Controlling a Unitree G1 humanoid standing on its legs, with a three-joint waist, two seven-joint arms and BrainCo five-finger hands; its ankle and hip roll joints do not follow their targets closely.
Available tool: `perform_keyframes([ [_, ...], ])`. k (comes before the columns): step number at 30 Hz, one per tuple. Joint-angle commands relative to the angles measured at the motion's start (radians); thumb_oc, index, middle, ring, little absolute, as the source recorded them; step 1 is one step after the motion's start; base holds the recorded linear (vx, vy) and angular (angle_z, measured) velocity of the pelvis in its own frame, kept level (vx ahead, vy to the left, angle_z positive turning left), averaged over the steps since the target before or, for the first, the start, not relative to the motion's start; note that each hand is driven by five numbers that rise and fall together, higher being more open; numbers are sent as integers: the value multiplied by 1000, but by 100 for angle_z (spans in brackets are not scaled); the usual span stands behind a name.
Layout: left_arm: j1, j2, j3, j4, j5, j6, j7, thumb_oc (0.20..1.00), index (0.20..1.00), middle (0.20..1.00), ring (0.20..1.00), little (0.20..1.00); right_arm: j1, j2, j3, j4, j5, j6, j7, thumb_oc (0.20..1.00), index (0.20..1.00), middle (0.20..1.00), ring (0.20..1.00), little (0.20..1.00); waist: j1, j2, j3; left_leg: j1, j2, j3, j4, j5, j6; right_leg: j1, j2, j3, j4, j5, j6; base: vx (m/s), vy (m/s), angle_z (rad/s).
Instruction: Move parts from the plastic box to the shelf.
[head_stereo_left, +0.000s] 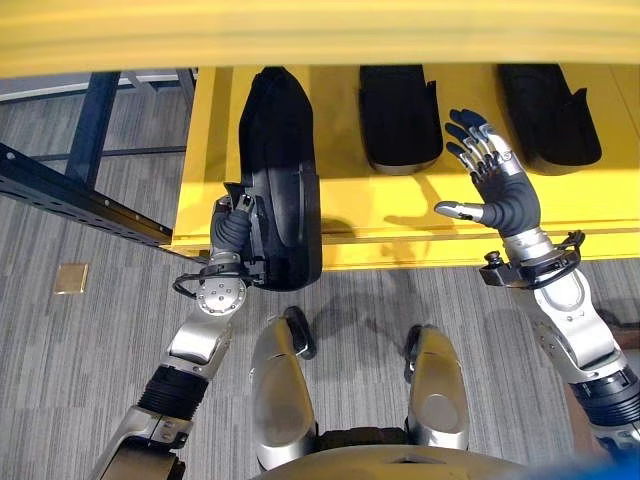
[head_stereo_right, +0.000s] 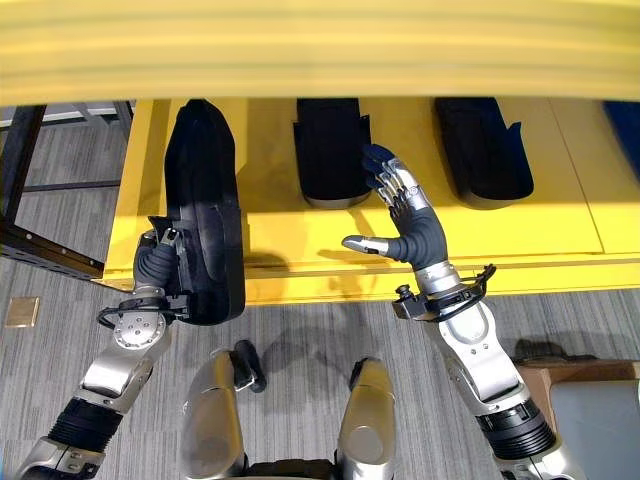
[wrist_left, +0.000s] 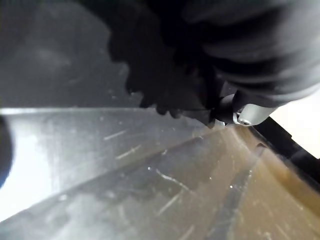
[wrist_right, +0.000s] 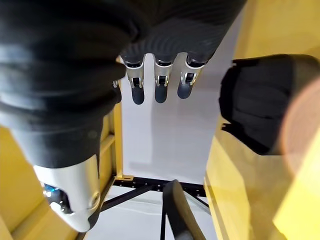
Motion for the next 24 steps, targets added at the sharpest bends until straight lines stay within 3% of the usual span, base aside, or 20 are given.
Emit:
perform_keyframes([
  [1,-25,-11,-7,-16,29,-37,-7,200,200,200,200,200,11,31,-41,-25,-4,-37,11,1000,1000,1000,1000,1000,8,5,-87,66,32,-24,104,-119,-20,-26,-26,-131,40,54,-51,-30,31,-6],
  [12,-44,-20,-23,25,76,-75,33,200,200,200,200,200,-5,13,-43,-43,-66,-46,12,1000,1000,1000,1000,1000,-12,16,-113,29,38,-55,219,-189,-18,-96,-48,-85,145,17,-50,-29,6,-1],
  [18,-140,34,22,31,164,-127,111,200,200,200,200,200,-67,2,-45,-55,-89,-10,-17,1000,1000,1000,1000,1000,-28,27,-137,-21,42,-74,308,-231,-30,-161,-63,-53,226,-18,-47,-5,24,-4],
  [22,-226,88,54,51,177,-105,144,200,200,200,200,200,-108,-4,-50,-57,-118,-10,-43,1000,1000,1000,1000,1000,-44,34,-148,-39,43,-71,322,-239,-37,-190,-63,-34,244,-28,-45,-13,85,-5],
  [24,-342,137,69,126,150,-60,187,200,200,200,200,200,-166,-14,-54,-56,-154,-8,-56,1000,1000,1000,1000,1000,-67,42,-155,-52,47,-62,321,-241,-44,-216,-59,-12,247,-31,-43,-36,123,-11],
])
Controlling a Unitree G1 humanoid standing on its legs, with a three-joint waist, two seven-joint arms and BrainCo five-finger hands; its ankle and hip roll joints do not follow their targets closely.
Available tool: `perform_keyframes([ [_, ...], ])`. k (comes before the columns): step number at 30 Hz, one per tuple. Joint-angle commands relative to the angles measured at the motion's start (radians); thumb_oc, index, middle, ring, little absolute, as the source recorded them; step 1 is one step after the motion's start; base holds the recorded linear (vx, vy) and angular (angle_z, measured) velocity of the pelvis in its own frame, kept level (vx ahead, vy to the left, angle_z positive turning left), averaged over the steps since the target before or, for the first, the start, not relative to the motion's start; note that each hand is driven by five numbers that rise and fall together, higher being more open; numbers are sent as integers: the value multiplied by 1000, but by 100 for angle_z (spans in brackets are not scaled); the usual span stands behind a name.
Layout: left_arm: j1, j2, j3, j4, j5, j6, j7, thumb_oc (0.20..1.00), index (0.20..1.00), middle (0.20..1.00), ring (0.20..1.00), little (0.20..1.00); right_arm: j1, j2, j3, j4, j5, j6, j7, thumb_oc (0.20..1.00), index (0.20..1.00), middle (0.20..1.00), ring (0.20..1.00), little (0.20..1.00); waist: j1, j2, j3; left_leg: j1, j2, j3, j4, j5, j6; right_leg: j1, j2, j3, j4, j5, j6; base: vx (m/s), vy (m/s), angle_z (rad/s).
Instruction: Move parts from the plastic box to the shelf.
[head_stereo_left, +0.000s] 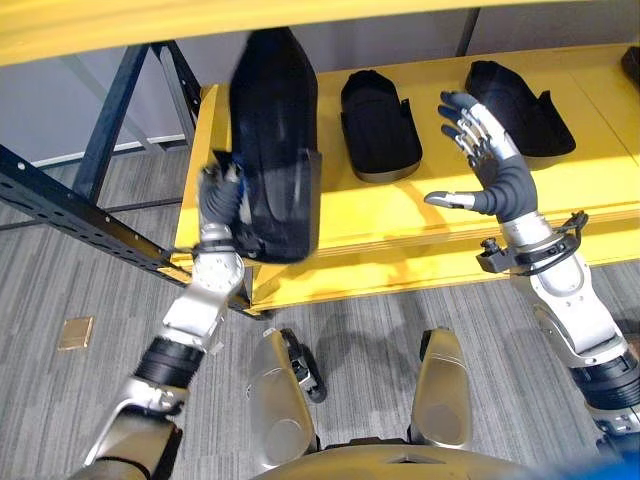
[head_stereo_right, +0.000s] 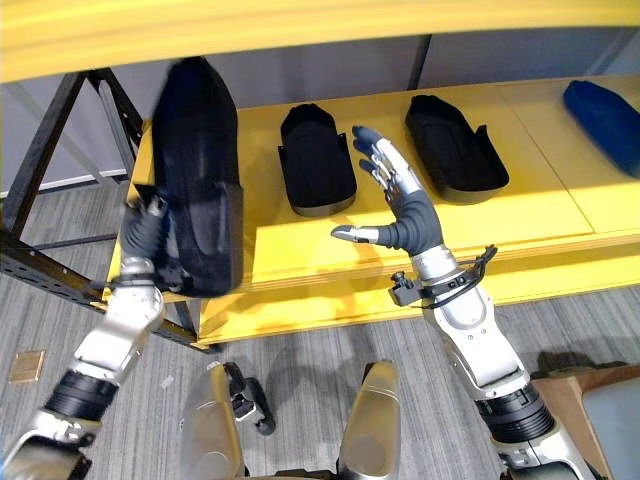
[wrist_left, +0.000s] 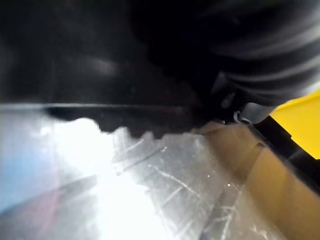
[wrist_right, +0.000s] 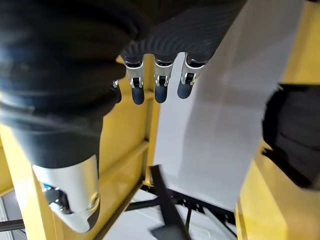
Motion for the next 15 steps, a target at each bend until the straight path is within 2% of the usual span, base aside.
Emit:
perform_keyframes([
  [1,-148,39,36,92,-16,-17,88,200,200,200,200,200,-66,-4,-51,-46,-34,-24,-22,1000,1000,1000,1000,1000,-11,8,-19,72,10,-35,0,-83,-47,-58,8,-100,-59,106,-62,-38,102,-25],
  [4,-238,86,40,186,-55,39,111,200,200,200,200,200,-111,-22,-59,-49,4,18,15,1000,1000,1000,1000,1000,-28,12,-18,70,12,-23,-22,-75,-56,-69,14,-87,-78,113,-58,-31,81,-13],
  [9,-336,158,35,347,-52,68,159,200,200,200,200,200,-173,-61,-57,-43,35,51,37,1000,1000,1000,1000,1000,-46,18,-10,68,15,-9,-57,-60,-66,-83,23,-72,-104,123,-54,-29,66,-12],
  [15,-466,244,-24,528,-66,109,126,200,200,200,200,200,-239,-125,-39,-17,83,78,52,1000,1000,1000,1000,1000,-67,28,-2,60,15,9,-81,-51,-70,-96,36,-60,-127,131,-52,1,73,-8],
])
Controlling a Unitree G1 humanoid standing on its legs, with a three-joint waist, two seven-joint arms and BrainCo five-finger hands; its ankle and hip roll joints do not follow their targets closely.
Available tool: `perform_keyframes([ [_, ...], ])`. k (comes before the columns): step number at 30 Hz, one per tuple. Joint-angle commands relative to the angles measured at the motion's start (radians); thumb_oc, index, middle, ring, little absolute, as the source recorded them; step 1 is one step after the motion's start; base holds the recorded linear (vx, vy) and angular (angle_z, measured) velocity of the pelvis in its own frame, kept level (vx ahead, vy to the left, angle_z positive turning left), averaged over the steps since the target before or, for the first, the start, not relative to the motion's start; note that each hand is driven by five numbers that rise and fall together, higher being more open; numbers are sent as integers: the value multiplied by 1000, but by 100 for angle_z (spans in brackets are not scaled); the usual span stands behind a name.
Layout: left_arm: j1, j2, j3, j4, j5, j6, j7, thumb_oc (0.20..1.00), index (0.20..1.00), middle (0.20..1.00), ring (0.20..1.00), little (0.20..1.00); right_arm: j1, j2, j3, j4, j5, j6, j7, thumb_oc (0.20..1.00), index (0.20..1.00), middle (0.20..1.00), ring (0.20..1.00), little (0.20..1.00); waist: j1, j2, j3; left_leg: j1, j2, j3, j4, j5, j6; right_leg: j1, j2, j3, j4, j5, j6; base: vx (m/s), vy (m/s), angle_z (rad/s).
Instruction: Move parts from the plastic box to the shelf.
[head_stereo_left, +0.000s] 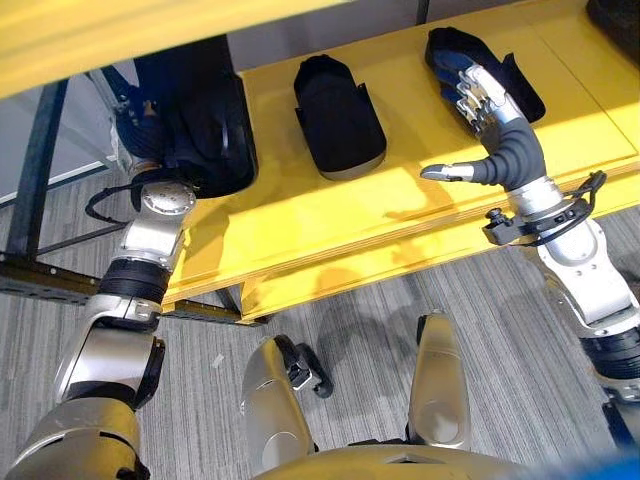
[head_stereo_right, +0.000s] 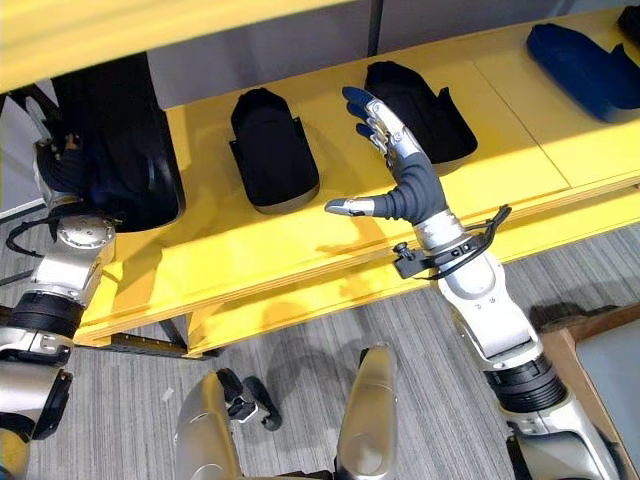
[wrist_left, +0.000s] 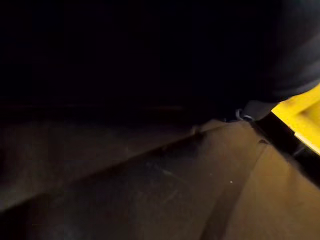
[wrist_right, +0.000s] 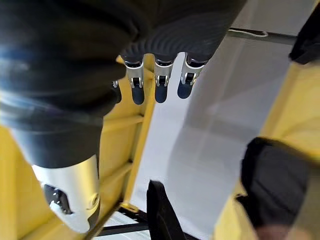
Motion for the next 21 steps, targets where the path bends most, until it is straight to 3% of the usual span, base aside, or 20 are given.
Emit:
perform_keyframes([
  [1,-136,92,5,-21,0,-15,35,200,200,200,200,200,-92,-21,-34,-18,71,-17,5,1000,1000,1000,1000,1000,5,20,10,88,7,-44,-42,-64,-80,5,18,-99,-114,106,-68,2,74,-8],
  [6,-244,153,-75,100,-2,85,54,200,200,200,200,200,-110,-66,-31,7,112,-36,9,1000,1000,1000,1000,1000,-15,16,26,55,3,-45,-30,-74,-79,-18,48,-86,-128,114,-68,-1,70,-13],
  [11,-264,175,-93,149,-31,114,37,200,200,200,200,200,-126,-77,-26,11,126,-34,5,1000,1000,1000,1000,1000,-22,13,37,41,4,-46,-23,-78,-79,-30,62,-81,-133,118,-67,-12,30,-14],
  [13,-263,194,-98,198,-29,117,-20,200,200,200,200,200,-131,-90,-18,6,138,-32,-2,1000,1000,1000,1000,1000,-24,11,43,35,3,-46,-28,-73,-80,-31,69,-82,-141,121,-67,-9,16,-7],
  [21,-195,161,-65,259,-132,111,-51,200,200,200,200,200,-120,-83,-5,-17,121,-37,-12,1000,1000,1000,1000,1000,-20,10,56,45,-2,-48,-63,-56,-78,-21,76,-87,-159,123,-67,-1,-5,-1],
])
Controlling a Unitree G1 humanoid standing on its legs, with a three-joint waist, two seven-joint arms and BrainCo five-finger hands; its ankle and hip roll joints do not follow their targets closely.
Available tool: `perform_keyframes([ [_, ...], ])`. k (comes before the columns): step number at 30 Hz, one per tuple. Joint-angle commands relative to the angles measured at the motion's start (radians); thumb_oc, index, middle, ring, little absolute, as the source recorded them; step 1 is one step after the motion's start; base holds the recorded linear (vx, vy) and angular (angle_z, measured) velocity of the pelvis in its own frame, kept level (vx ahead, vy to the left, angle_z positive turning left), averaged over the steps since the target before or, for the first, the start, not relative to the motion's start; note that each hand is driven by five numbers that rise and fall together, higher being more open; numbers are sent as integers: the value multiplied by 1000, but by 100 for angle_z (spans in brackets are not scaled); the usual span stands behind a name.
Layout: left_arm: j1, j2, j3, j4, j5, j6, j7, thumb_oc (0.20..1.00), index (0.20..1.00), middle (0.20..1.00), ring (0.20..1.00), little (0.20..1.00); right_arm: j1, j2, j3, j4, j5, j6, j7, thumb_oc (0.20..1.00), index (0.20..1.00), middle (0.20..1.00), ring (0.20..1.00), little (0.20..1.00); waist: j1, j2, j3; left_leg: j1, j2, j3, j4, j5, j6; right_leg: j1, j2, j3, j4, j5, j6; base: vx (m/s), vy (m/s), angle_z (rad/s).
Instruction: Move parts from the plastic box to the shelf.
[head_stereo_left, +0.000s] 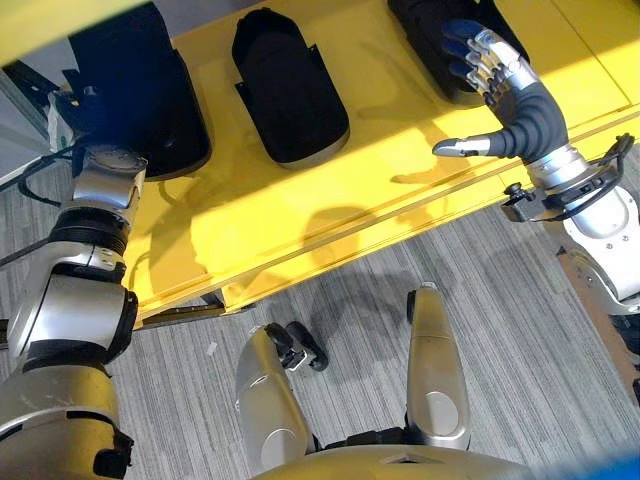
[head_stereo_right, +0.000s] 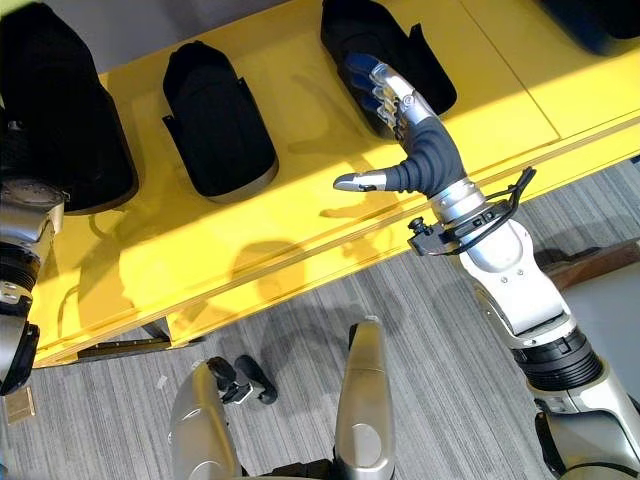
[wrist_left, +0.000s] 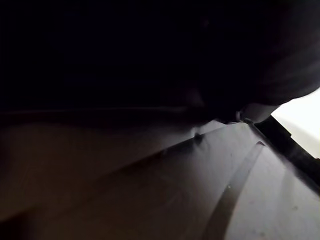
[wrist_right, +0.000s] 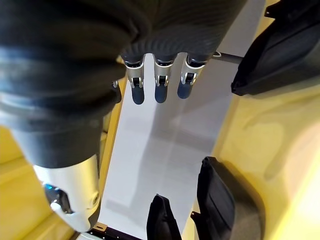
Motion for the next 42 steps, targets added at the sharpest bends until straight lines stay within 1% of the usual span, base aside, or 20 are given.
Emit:
perform_keyframes([
  [1,45,38,59,11,-9,-55,8,200,200,200,200,200,-23,27,-40,-38,1,-58,-20,1000,1000,1000,1000,1000,29,1,-30,72,-36,-51,-39,-71,-48,39,11,-102,-146,113,-47,-2,-47,-1],
  [5,87,31,75,19,27,-72,-17,200,200,200,200,200,-23,26,-37,-48,-8,-53,-30,1000,1000,1000,1000,1000,33,1,-25,80,-35,-47,-58,-61,-48,44,10,-106,-154,115,-46,-2,-11,0],
  [7,96,31,76,21,68,-80,-31,200,200,200,200,200,-22,21,-37,-51,-4,-51,-35,1000,1000,1000,1000,1000,33,2,-24,82,-35,-47,-63,-58,-48,45,10,-106,-154,115,-47,0,0,0],
  [10,110,28,75,18,68,-77,-29,200,200,200,200,200,-16,15,-39,-58,4,-50,-43,1000,1000,1000,1000,1000,33,3,-22,89,-36,-44,-75,-54,-47,47,8,-108,-158,116,-46,0,0,0],
  [13,119,18,70,29,73,-85,-49,200,200,200,200,200,-12,20,-35,-57,-5,-49,-37,1000,1000,1000,1000,1000,30,5,-21,95,-38,-40,-83,-49,-48,50,7,-105,-161,117,-46,25,37,-1],
  [16,132,3,75,27,65,-98,-39,200,200,200,200,200,-3,23,-39,-60,-9,-46,-29,1000,1000,1000,1000,1000,27,6,-22,95,-37,-35,-83,-48,-46,49,7,-103,-162,118,-48,15,24,0],
  [20,130,-2,77,33,76,-94,-36,200,200,200,200,200,-11,24,-34,-55,-20,-44,-30,1000,1000,1000,1000,1000,27,5,-22,95,-37,-33,-86,-47,-45,48,6,-102,-163,119,-48,2,9,0],
  [21,124,-1,72,42,124,-103,-47,335,335,335,335,335,-13,21,-29,-52,-19,-46,-39,1000,1000,1000,1000,1000,26,4,-22,95,-37,-31,-85,-47,-46,48,7,-103,-164,121,-47,0,0,0],
  [22,116,2,64,47,131,-98,-52,332,332,332,332,332,-16,20,-28,-51,-19,-46,-41,1000,1000,1000,1000,1000,25,2,-22,95,-37,-30,-85,-47,-46,49,8,-103,-165,121,-47,15,35,0],
  [23,107,6,55,48,124,-72,-50,573,573,573,573,573,-17,13,-28,-52,-10,-42,-40,1000,1000,1000,1000,1000,22,2,-21,95,-37,-28,-83,-48,-46,50,9,-102,-166,122,-47,20,33,0],
  [24,104,6,51,50,108,-61,-48,1000,1000,1000,1000,1000,-16,8,-29,-52,-4,-41,-39,1000,1000,1000,1000,1000,20,1,-20,95,-35,-27,-81,-49,-46,49,10,-101,-165,122,-48,23,42,0],
  [27,98,3,46,63,83,-67,-19,1000,1000,1000,1000,1000,-14,6,-26,-50,-7,-44,-33,1000,1000,1000,1000,1000,15,0,-21,95,-34,-23,-73,-55,-43,47,14,-96,-162,120,-50,15,23,0],
  [29,97,0,58,67,11,-71,3,1000,1000,1000,1000,1000,-12,5,-29,-55,-29,-48,-42,1000,1000,1000,1000,1000,13,-1,-21,94,-32,-23,-65,-60,-43,47,14,-93,-159,118,-49,0,0,0],
  [31,97,-12,78,73,-20,-86,20,1000,1000,1000,1000,1000,-9,8,-31,-56,-39,-51,-53,1000,1000,1000,1000,1000,11,-2,-21,93,-30,-25,-59,-62,-46,46,17,-89,-152,112,-51,0,0,0],
  [33,90,-21,103,87,-80,-91,46,1000,1000,1000,1000,1000,-10,11,-35,-54,-44,-52,-62,1000,1000,1000,1000,1000,10,-5,-21,97,-30,-27,-60,-61,-49,53,21,-88,-147,106,-52,18,5,0],
  [35,88,-21,123,102,-63,-101,57,1000,1000,1000,1000,1000,-12,13,-36,-47,-40,-55,-63,1000,1000,1000,1000,1000,11,-8,-24,102,-31,-27,-63,-59,-50,60,23,-87,-147,103,-53,36,1,0],
  [37,83,-21,129,102,-61,-96,77,1000,1000,1000,1000,1000,-10,16,-41,-48,-40,-58,-59,1000,1000,1000,1000,1000,11,-9,-26,101,-30,-28,-64,-59,-50,60,23,-88,-146,102,-53,0,0,0],
  [38,79,-24,132,98,-74,-86,90,1000,1000,1000,1000,1000,-7,16,-44,-54,-46,-56,-59,1000,1000,1000,1000,1000,12,-11,-26,101,-29,-29,-65,-58,-50,60,24,-90,-145,101,-53,0,0,0],
  [39,80,-32,142,87,-128,-78,120,1000,1000,1000,1000,1000,0,20,-52,-63,-52,-47,-56,1000,1000,1000,1000,1000,14,-13,-26,102,-29,-31,-70,-55,-50,65,26,-93,-148,101,-53,10,-39,1],
  [42,82,-36,162,75,-149,-75,166,1000,1000,1000,1000,1000,8,23,-51,-72,-62,-43,-59,1000,1000,1000,1000,1000,19,-16,-25,113,-32,-32,-84,-49,-48,77,29,-99,-155,101,-53,3,-10,0],
])
